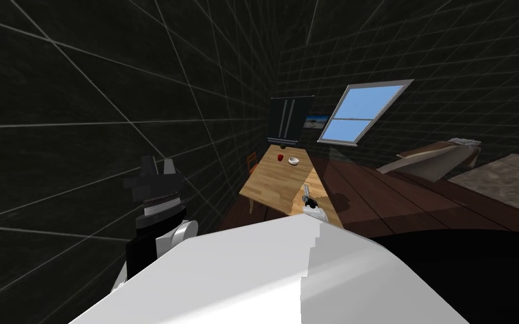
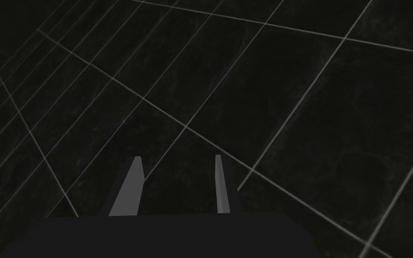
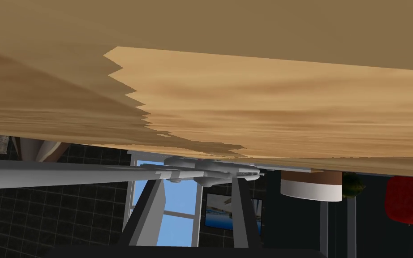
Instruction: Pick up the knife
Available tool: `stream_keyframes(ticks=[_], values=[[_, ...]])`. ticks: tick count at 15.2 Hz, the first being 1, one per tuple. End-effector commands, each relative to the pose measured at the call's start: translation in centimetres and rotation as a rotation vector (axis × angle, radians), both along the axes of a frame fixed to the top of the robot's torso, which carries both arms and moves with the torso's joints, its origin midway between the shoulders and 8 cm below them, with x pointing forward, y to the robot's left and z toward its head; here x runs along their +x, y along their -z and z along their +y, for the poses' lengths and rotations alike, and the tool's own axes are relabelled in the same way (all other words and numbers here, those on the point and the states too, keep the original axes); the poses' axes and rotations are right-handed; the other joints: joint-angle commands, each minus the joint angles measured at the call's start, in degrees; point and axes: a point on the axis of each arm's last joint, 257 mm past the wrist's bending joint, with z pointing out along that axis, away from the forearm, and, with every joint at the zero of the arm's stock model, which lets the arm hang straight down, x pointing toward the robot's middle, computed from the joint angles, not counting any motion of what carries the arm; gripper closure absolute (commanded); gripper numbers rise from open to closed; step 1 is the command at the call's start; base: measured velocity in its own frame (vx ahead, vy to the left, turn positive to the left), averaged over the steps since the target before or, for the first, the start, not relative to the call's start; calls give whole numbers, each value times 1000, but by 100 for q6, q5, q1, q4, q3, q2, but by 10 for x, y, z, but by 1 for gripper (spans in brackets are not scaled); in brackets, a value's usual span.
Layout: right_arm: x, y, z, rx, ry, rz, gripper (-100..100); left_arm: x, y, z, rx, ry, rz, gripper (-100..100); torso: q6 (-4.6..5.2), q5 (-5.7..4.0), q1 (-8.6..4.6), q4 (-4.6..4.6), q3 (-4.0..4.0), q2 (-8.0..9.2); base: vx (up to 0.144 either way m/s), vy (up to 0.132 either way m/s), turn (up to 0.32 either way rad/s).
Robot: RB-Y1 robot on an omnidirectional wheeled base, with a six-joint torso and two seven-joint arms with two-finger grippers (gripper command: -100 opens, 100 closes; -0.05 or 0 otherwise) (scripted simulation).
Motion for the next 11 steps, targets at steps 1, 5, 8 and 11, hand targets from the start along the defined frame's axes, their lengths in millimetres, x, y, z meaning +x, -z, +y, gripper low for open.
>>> stream_keyframes(ticks=[1, 5, 8, 11], values=[[-8, -5, -22, -18, 13, 1, 100, 0, 0, 0, 0, 0, 0, 0, 0, 0, 0, 0, 0, 0, -50, 76, 172], [-22, 0, -36, 7, 52, -1, 100, 0, 0, 0, 0, 0, 0, 0, 2, -3, -7, 0, 0, 1, -34, 61, 112], [-30, -3, -52, 5, 75, -2, 100, 0, 0, 0, 0, 0, 0, 0, 0, 0, 1, 3, 4, 4, -37, 78, 115], [-39, -7, -69, 3, 100, -5, 100, 0, 0, 0, 0, 0, 0, 0, -1, 2, 0, 4, 2, 0, -20, 66, 104]])
